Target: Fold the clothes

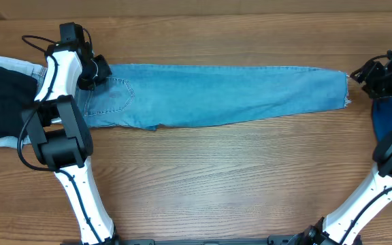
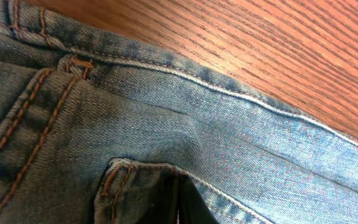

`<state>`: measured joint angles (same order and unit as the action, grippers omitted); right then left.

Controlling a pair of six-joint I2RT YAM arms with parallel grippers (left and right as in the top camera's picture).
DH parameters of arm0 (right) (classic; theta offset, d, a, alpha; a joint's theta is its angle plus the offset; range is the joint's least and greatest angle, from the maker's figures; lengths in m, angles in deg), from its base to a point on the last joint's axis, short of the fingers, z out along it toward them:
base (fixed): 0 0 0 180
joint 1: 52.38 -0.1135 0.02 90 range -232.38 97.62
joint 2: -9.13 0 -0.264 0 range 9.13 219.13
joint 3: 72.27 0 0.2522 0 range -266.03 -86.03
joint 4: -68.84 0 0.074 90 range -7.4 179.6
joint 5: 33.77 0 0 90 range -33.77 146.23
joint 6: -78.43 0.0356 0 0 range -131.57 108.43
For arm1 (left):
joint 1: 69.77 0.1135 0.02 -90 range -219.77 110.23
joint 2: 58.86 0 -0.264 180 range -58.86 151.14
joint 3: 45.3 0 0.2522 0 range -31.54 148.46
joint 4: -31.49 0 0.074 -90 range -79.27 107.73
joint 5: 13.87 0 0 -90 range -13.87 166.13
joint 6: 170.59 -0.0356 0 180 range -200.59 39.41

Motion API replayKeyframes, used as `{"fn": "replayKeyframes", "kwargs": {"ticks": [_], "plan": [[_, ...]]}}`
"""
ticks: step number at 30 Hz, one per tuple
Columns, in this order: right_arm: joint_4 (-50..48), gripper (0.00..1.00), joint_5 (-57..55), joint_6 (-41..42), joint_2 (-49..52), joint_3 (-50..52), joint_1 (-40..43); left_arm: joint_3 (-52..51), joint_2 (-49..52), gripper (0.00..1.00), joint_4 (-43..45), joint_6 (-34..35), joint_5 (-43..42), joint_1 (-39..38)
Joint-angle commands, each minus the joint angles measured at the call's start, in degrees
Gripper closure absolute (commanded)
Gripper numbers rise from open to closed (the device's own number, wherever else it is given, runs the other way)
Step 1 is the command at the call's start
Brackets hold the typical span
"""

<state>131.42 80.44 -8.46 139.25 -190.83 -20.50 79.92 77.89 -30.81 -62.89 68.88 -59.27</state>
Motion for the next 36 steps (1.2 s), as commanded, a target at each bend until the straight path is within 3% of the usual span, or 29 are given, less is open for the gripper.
{"fn": "replayKeyframes", "kwargs": {"ticks": [1,3,4,9,17,22,27,36], "plan": [[5.53,0.46,5.44,0.7,-6.12,-1.79,-1.66,-0.31,2.6,0.94,0.81,0.76,0.09,0.33],[11.8,0.77,4.48,1.44,-6.05,-1.57,-3.82,-0.31,2.6,0.94,0.74,0.76,0.07,0.33],[13.57,0.82,3.19,1.46,-6.05,-1.29,-4.79,-0.31,2.6,0.94,0.61,0.74,0.0,0.33],[15.39,0.81,-5.86,5.14,-5.92,-0.76,-10.4,-0.31,2.6,0.93,0.42,0.74,-0.33,0.33],[2.12,0.86,-8.04,9.4,-5.84,12.22,-11.54,-0.31,2.6,0.93,0.48,0.52,-0.31,0.35],[0.44,0.88,-17.53,10.69,-5.84,16.06,-11.39,-0.31,2.6,0.92,0.44,0.5,-0.26,0.37],[4.0,0.88,-29.33,15.19,-5.84,16.48,-7.74,-0.31,2.6,0.92,0.85,0.52,-0.09,0.85],[5.05,0.86,-30.1,13.33,-5.9,16.13,-0.68,-0.24,2.25,0.9,0.85,-1.92,-3.23,2.45]]}}
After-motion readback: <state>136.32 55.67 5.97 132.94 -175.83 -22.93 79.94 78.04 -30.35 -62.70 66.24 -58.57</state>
